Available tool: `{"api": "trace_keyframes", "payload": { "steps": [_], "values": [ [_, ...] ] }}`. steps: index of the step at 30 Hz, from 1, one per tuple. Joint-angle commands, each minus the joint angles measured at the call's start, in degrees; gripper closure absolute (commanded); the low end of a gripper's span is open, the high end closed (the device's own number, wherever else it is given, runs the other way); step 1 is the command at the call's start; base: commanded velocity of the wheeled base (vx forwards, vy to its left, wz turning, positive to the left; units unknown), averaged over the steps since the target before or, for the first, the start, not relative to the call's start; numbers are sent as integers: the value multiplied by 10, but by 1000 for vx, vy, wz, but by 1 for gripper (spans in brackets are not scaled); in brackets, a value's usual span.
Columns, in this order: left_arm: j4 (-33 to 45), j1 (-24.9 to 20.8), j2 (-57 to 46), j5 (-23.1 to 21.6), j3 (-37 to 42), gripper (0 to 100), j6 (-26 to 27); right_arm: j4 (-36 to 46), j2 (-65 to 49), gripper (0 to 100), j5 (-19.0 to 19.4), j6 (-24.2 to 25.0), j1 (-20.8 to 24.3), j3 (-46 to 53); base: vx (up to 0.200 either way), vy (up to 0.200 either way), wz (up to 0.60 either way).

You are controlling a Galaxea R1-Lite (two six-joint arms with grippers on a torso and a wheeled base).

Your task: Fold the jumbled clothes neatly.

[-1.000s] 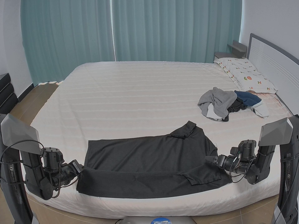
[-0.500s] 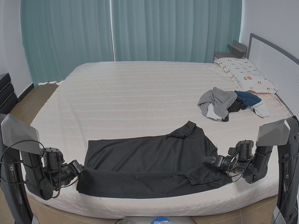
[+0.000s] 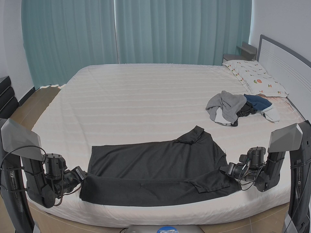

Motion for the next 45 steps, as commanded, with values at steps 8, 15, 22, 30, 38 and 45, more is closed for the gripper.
{"api": "trace_keyframes", "payload": {
  "steps": [8, 15, 22, 30, 38, 45],
  "values": [
    [-1, 1, -9, 0, 10, 100, 6, -37, -90, 100, 27, 5, -13, 81, 0, 0, 0],
    [0, 3, -51, 0, 32, 100, 24, -57, -155, 100, 33, 1, -12, 141, 0, 0, 0],
    [0, 3, -79, 0, 54, 100, 50, -57, -173, 100, 32, 0, -20, 145, 0, 0, 0],
    [-3, 2, -88, -2, 102, 100, 120, -88, -213, 100, 34, 2, -37, 218, 0, 0, 0],
    [-4, -3, -130, -11, 119, 100, 123, -136, -230, 100, 41, 1, -40, 305, 0, 0, 0],
    [4, 10, -141, -9, 119, 100, 109, -125, -267, 100, 49, 5, -41, 321, 0, 0, 0]
  ]
}}
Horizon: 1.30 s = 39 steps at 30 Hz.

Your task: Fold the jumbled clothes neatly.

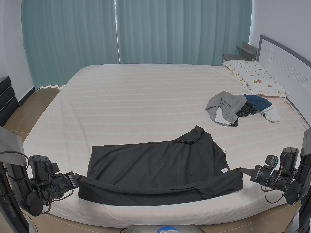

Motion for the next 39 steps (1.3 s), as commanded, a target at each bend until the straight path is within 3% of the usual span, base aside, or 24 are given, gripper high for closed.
{"api": "trace_keyframes", "payload": {
  "steps": [1, 8, 16, 23, 33, 39],
  "values": [
    [4, 14, -20, 1, 10, 100, -6, 5, -27, 100, 0, -4, -2, 15, 0, 0, 0],
    [119, 13, -84, -14, 9, 100, -3, 109, -89, 100, 2, -18, -2, 15, 0, 0, 0],
    [191, 11, -90, -17, 10, 100, 1, 198, -115, 100, 0, -66, -2, 15, 0, 0, 0],
    [238, 11, -98, -17, 10, 100, 3, 246, -173, 100, 0, -71, -9, 15, 0, 0, 0],
    [258, 10, -97, -18, -4, 100, -4, 257, -154, 100, -3, -73, -10, 15, 0, 0, 0],
    [258, 11, -35, -19, -55, 100, -26, 248, -94, 100, -13, -72, -11, -50, 0, 0, 0]
  ]
}}
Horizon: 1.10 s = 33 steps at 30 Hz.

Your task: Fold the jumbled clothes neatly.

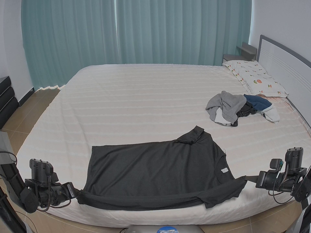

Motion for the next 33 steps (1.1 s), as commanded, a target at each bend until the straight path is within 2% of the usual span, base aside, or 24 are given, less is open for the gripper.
{"api": "trace_keyframes", "payload": {
  "steps": [1, 4, 18, 33],
  "values": [
    [-1, 0, 56, 0, -39, 100, -17, -2, 63, 100, -13, 1, -1, -50, 0, 0, 0],
    [-1, 2, 80, 0, -67, 100, -31, -2, 97, 100, -28, 1, 0, -86, 0, 0, 0],
    [-1, 3, 152, 8, -147, 100, -38, 5, 182, 100, -30, 3, 4, -190, 0, 0, 0],
    [-1, 7, 171, 9, -179, 100, -37, 5, 248, 100, -30, 6, 7, -255, 0, 0, 0]
  ]
}}
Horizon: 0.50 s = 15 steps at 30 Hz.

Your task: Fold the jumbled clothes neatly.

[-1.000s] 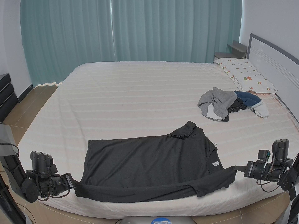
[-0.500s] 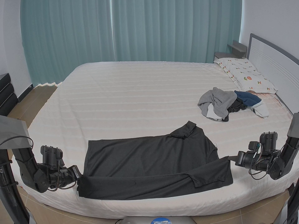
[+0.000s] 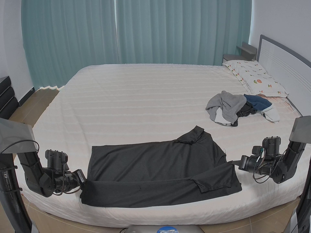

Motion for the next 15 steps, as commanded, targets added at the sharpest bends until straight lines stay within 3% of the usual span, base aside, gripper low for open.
{"api": "trace_keyframes", "payload": {
  "steps": [1, 14, 15],
  "values": [
    [0, -2, 10, 0, -12, 100, 0, -1, 33, 100, 0, 0, 0, -21, 0, 0, 0],
    [0, -2, 38, -1, -38, 100, -11, -2, 65, 100, -7, 0, 7, -43, 0, 0, 0],
    [0, -3, 39, -2, -40, 100, -16, -6, 69, 0, -6, 1, 8, -44, 0, 0, 0]
  ]
}}
